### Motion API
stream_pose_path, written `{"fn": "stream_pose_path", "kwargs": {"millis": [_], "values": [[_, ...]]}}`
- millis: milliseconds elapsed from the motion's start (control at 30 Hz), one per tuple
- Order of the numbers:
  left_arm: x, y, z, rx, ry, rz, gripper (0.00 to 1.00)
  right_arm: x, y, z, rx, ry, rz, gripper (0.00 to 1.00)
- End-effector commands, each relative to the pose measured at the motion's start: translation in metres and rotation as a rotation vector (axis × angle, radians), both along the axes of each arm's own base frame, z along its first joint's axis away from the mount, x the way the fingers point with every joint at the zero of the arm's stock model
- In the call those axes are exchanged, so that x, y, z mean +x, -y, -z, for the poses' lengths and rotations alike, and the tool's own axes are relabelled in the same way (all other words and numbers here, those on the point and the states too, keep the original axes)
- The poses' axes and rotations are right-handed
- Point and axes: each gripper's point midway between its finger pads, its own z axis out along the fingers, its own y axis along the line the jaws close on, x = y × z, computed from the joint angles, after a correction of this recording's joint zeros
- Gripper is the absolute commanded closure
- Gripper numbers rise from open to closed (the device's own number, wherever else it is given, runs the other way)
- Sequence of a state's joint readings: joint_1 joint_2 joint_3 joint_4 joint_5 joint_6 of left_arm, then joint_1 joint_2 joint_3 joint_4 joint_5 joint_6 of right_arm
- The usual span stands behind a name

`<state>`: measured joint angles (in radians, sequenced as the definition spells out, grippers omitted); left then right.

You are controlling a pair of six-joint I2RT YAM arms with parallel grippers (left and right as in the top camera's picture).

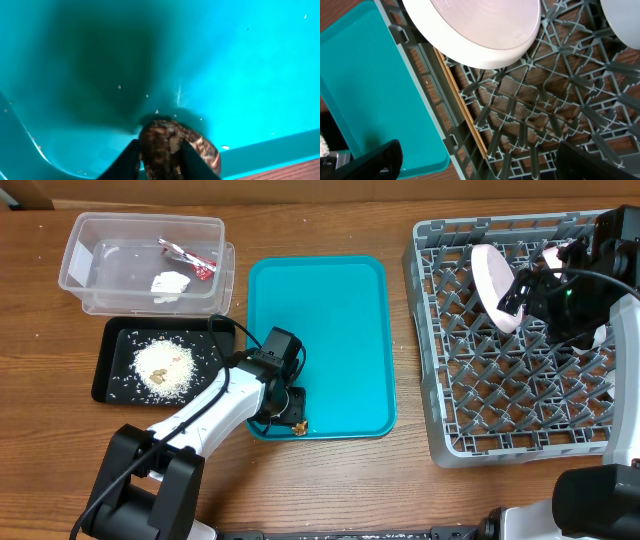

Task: Sort waste into correct bins and load items into the dishwasher
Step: 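Carry the brown scrap left and drop it onto the black tray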

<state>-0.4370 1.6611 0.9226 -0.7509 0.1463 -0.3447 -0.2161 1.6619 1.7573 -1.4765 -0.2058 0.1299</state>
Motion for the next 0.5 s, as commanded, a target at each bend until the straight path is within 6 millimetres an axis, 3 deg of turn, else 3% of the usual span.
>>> {"fn": "stream_pose_path", "kwargs": {"millis": [0,67,233,467], "values": [[0.001,0.002,0.0,0.004,-0.011,0.002,0.88,0.001,0.0,-0.001,0.004,0.007,0.002,0.0],[0.008,0.003,-0.007,-0.001,0.002,-0.001,0.96,0.001,0.0,-0.001,0.004,0.007,0.002,0.0],[0.037,-0.008,-0.036,0.034,0.058,-0.041,0.96,0.001,0.0,-0.001,0.004,0.007,0.002,0.0],[0.076,-0.069,-0.093,0.173,0.147,-0.195,0.96,0.001,0.0,-0.001,0.004,0.007,0.001,0.0]]}}
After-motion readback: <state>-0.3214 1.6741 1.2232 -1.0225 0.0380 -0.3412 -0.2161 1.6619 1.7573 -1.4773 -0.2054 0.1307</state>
